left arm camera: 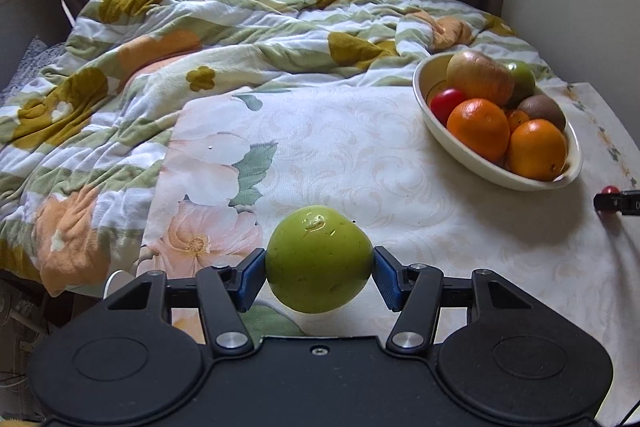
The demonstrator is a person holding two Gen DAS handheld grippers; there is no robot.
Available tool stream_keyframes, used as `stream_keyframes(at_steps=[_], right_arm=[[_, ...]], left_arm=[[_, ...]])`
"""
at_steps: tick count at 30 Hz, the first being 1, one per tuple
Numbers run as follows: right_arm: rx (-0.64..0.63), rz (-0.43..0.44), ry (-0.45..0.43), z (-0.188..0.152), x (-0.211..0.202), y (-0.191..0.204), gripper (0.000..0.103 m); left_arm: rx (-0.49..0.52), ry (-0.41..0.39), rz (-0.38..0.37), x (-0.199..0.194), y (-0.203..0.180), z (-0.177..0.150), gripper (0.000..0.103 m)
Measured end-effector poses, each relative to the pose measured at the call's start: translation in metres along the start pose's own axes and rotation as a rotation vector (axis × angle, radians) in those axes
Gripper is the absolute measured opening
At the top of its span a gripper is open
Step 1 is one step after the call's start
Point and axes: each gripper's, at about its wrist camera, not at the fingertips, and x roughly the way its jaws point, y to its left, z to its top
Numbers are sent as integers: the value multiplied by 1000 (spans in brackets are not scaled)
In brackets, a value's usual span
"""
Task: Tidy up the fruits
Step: 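Grasp the red tomato with the right tool while the left tool lifts the green apple, then carry the green apple into the bowl and open the left tool while the right tool carries the tomato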
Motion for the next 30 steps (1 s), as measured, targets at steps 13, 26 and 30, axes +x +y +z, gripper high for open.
stream_keyframes(at_steps=[13,26,30], right_arm=[[-120,115,-60,-3,-54,-11,48],[-200,197,-174,31,-105,-27,48],[-222,208,-199,47,-109,-26,48]], left_arm=[[-74,-111,32,-70,-56,3,61],[-93,-217,2,-95,-101,38,61],[-66,-227,-14,-88,-108,56,61]])
